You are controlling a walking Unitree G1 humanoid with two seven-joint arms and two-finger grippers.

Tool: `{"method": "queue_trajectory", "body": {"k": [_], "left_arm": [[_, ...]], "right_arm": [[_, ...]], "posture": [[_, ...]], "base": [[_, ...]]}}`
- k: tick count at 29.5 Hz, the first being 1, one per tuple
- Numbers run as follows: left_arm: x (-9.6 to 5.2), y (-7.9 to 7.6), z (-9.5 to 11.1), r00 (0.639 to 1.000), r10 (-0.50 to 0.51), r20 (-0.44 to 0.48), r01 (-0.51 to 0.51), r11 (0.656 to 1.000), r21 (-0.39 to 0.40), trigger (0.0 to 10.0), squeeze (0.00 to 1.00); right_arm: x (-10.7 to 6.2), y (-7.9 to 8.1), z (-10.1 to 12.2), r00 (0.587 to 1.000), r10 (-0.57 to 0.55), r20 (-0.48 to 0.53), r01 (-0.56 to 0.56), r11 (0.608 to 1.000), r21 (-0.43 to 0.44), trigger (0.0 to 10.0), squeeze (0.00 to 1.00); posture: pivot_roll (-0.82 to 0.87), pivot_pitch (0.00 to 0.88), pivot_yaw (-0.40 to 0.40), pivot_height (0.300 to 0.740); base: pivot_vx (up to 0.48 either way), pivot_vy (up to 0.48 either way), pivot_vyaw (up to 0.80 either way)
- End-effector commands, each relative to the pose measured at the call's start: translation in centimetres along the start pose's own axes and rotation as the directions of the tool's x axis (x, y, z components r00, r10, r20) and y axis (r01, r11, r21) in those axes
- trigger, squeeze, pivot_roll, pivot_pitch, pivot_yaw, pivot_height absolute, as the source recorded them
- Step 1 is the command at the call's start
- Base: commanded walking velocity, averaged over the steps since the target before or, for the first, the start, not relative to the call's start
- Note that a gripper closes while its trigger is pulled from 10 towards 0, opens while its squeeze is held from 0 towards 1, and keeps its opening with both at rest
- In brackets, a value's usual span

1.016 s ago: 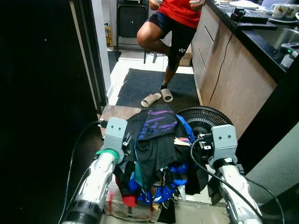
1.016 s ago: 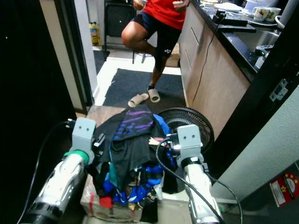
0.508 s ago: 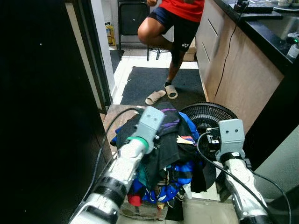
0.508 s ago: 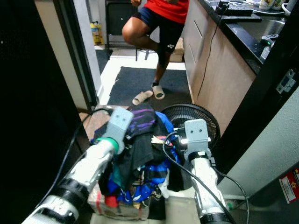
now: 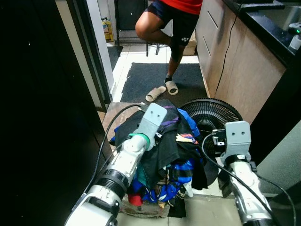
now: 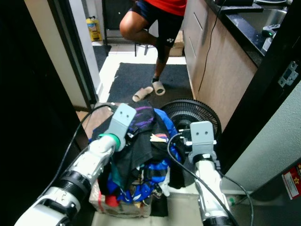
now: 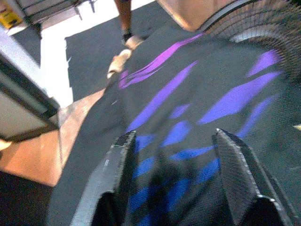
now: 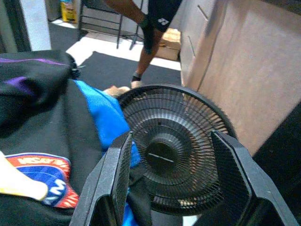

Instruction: Clothes washing

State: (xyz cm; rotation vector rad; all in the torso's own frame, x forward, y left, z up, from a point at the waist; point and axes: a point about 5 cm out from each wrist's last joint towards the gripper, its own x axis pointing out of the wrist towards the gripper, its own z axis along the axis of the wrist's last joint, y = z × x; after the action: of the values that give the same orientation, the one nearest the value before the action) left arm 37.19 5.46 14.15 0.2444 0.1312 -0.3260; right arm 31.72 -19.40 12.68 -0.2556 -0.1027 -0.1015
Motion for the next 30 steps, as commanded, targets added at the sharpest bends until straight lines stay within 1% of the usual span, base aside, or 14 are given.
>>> {"method": "queue_trajectory", "body": {"k": [1, 4, 5, 10, 12, 14, 15, 21, 23, 25, 26, 27, 28, 30], "left_arm": [[-0.2, 1.1, -1.3, 0.998, 0.037, -0.044, -0.037, 0.999, -0.012, 10.0, 1.0], [-0.6, 1.9, -2.3, 0.996, 0.055, -0.066, -0.056, 0.998, -0.003, 10.0, 1.0], [-1.1, 2.3, -3.4, 0.993, 0.075, -0.092, -0.072, 0.997, 0.031, 10.0, 0.0], [-2.1, 2.6, -5.7, 0.985, 0.072, -0.156, -0.061, 0.995, 0.075, 10.0, 0.0], [-2.1, 2.6, -5.7, 0.985, 0.072, -0.156, -0.061, 0.995, 0.075, 10.0, 0.0], [-2.4, 2.5, -6.4, 0.982, 0.055, -0.183, -0.039, 0.995, 0.09, 10.0, 0.0], [-2.8, 2.2, -7.5, 0.972, 0.016, -0.233, 0.007, 0.995, 0.098, 10.0, 0.0], [-3.1, 1.9, -8.2, 0.964, -0.011, -0.267, 0.039, 0.994, 0.101, 10.0, 0.0], [-3.5, 1.4, -8.9, 0.951, -0.054, -0.303, 0.083, 0.993, 0.087, 10.0, 0.0], [-3.8, -0.2, -9.3, 0.932, -0.147, -0.332, 0.18, 0.981, 0.07, 10.0, 0.0], [-3.9, -0.7, -9.3, 0.927, -0.175, -0.331, 0.209, 0.975, 0.07, 9.1, 0.0], [-3.9, -1.0, -9.3, 0.926, -0.189, -0.327, 0.228, 0.97, 0.083, 5.9, 0.0], [-3.9, -1.2, -9.2, 0.927, -0.193, -0.322, 0.235, 0.967, 0.099, 3.5, 0.0], [-3.9, -1.3, -9.1, 0.929, -0.192, -0.317, 0.238, 0.965, 0.113, 3.5, 0.0]], "right_arm": [[0.2, 1.0, -0.1, 0.999, 0.034, -0.001, -0.034, 0.999, 0.009, 10.0, 0.0], [0.5, 1.9, 0.2, 0.998, 0.063, 0.004, -0.064, 0.998, 0.018, 10.0, 0.0], [0.7, 2.6, 0.3, 0.997, 0.08, 0.007, -0.08, 0.996, 0.026, 10.0, 0.0], [1.1, 3.1, 0.5, 0.996, 0.093, 0.008, -0.093, 0.995, 0.031, 10.0, 0.0], [1.1, 3.1, 0.5, 0.996, 0.093, 0.008, -0.093, 0.995, 0.031, 10.0, 0.0], [1.2, 3.1, 0.5, 0.996, 0.094, 0.009, -0.094, 0.995, 0.031, 10.0, 0.0], [1.2, 3.0, 0.5, 0.996, 0.092, 0.008, -0.092, 0.995, 0.03, 10.0, 0.0], [1.3, 2.8, 0.4, 0.996, 0.09, 0.008, -0.09, 0.996, 0.029, 10.0, 0.0], [1.2, 2.5, 0.2, 0.996, 0.084, 0.005, -0.084, 0.996, 0.026, 10.0, 0.0], [0.8, 1.7, -0.3, 0.998, 0.06, -0.009, -0.06, 0.998, 0.02, 10.0, 0.0], [0.6, 1.5, -0.5, 0.999, 0.05, -0.013, -0.05, 0.999, 0.019, 10.0, 0.0], [0.6, 1.4, -0.6, 0.999, 0.044, -0.016, -0.044, 0.999, 0.02, 10.0, 0.0], [0.6, 1.5, -0.6, 0.999, 0.041, -0.016, -0.04, 0.999, 0.021, 10.0, 0.0], [0.5, 1.5, -0.6, 0.999, 0.037, -0.016, -0.037, 0.999, 0.022, 10.0, 0.0]], "posture": [[-0.01, 0.099, 0.092, 0.74], [0.0, 0.101, 0.084, 0.74], [0.0, 0.103, 0.076, 0.74], [0.02, 0.105, 0.07, 0.74], [0.02, 0.105, 0.07, 0.74], [0.02, 0.105, 0.07, 0.74], [0.02, 0.106, 0.069, 0.74], [0.02, 0.106, 0.069, 0.74], [0.01, 0.105, 0.07, 0.74], [0.0, 0.119, 0.08, 0.74], [0.0, 0.124, 0.085, 0.74], [0.0, 0.127, 0.09, 0.74], [0.0, 0.132, 0.096, 0.74], [0.0, 0.134, 0.1, 0.74]], "base": [[0.0, 0.0, 0.0], [0.0, 0.0, 0.0], [0.0, 0.0, 0.0], [0.0, 0.0, 0.0], [0.0, 0.0, 0.0], [0.0, 0.0, 0.0], [0.0, 0.0, 0.0], [0.0, 0.0, 0.0], [0.0, 0.0, 0.0], [0.0, 0.0, 0.0], [0.0, 0.0, 0.0], [0.0, 0.0, 0.0], [0.0, 0.0, 0.0], [0.0, 0.0, 0.0]]}}
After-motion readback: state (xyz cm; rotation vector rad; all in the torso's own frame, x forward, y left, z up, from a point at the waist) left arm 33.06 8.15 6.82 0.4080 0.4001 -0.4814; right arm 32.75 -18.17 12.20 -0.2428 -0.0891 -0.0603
